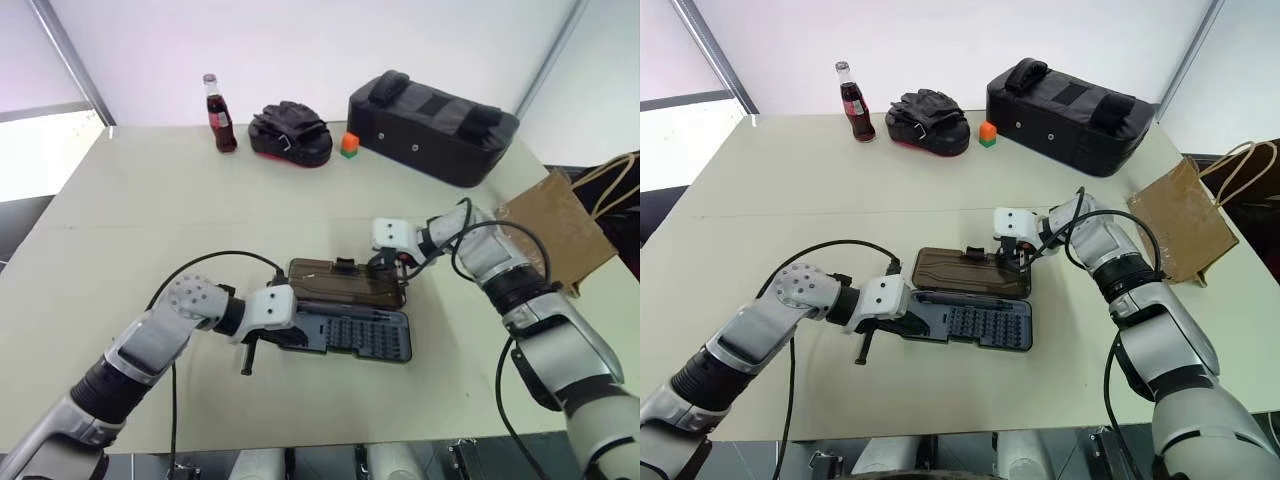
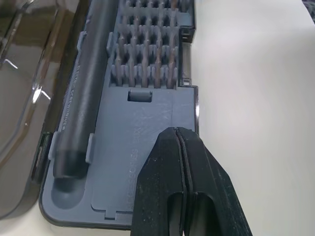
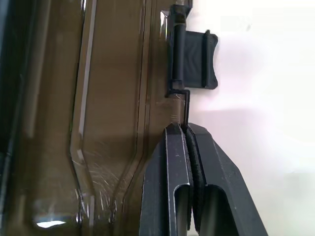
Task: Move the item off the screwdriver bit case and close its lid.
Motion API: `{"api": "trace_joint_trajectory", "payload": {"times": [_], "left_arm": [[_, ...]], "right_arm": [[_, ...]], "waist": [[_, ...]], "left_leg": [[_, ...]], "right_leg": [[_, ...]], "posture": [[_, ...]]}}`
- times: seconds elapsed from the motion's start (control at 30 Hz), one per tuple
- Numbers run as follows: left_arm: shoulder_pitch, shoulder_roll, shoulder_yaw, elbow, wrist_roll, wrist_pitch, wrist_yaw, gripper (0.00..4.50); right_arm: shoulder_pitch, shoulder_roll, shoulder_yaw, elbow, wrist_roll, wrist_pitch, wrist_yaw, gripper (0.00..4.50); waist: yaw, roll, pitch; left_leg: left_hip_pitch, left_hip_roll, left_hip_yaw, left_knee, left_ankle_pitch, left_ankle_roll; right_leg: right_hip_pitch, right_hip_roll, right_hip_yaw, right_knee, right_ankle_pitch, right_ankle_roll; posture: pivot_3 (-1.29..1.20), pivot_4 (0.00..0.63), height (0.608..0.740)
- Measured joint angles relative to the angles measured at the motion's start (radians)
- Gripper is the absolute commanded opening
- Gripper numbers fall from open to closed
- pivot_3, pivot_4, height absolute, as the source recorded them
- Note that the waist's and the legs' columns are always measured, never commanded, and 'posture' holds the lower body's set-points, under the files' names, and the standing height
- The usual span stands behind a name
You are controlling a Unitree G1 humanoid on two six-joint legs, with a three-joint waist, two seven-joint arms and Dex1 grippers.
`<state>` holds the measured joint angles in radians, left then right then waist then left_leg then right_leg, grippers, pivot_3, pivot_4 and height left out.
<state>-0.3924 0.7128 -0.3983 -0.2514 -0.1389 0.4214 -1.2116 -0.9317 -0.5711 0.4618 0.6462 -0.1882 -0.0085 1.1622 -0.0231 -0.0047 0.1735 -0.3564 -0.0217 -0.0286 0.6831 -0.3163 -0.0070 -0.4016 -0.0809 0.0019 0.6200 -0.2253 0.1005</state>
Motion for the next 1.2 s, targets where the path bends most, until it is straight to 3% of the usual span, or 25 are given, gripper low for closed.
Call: {"api": "trace_joint_trajectory", "payload": {"times": [0.17,0.47,0.77,0.9,1.2], "left_arm": [[-0.004,-0.028,0.0,0.014,-0.003,0.0,0.015,0.0],[-0.093,-0.103,0.048,0.063,-0.018,0.015,0.096,0.0],[-0.22,-0.139,0.287,-0.061,-0.401,0.377,0.109,0.0],[-0.351,-0.2,0.412,0.125,-0.448,0.397,0.232,0.0],[-0.465,-0.27,0.359,0.814,-0.151,0.022,0.37,0.0]], "right_arm": [[0.022,-0.036,-0.013,-0.135,-0.025,-0.013,-0.057,0.02],[0.157,-0.132,-0.128,-0.443,-0.038,0.145,-0.15,0.02],[0.229,-0.14,-0.159,-0.502,-0.047,0.177,-0.205,0.02],[0.244,-0.147,-0.164,-0.524,-0.053,0.168,-0.219,0.02],[0.264,-0.153,-0.175,-0.595,-0.057,0.18,-0.242,0.02]], "waist": [[0.009,0.0,0.0],[0.01,0.0,0.001],[0.007,-0.001,0.002],[0.009,-0.002,0.002],[0.012,-0.003,0.003]], "left_leg": [[-0.002,0.0,0.0,0.0,0.0,0.0],[-0.016,-0.001,-0.001,0.002,0.0,-0.001],[-0.022,-0.001,0.0,0.001,0.0,-0.001],[-0.019,-0.003,0.0,0.001,0.0,-0.001],[-0.021,-0.005,0.0,0.0,0.002,-0.002]], "right_leg": [[-0.001,0.0,0.001,0.001,0.0,0.0],[-0.014,0.0,0.0,0.001,0.002,0.003],[-0.025,0.0,0.001,0.009,0.0,0.001],[-0.022,0.0,0.001,0.009,0.0,0.001],[-0.024,0.0,0.0,0.008,0.0,0.001]], "posture": [[0.0,0.15,0.74],[0.0,0.15,0.74],[0.0,0.15,0.74],[0.0,0.15,0.74],[0.0,0.15,0.74]]}}
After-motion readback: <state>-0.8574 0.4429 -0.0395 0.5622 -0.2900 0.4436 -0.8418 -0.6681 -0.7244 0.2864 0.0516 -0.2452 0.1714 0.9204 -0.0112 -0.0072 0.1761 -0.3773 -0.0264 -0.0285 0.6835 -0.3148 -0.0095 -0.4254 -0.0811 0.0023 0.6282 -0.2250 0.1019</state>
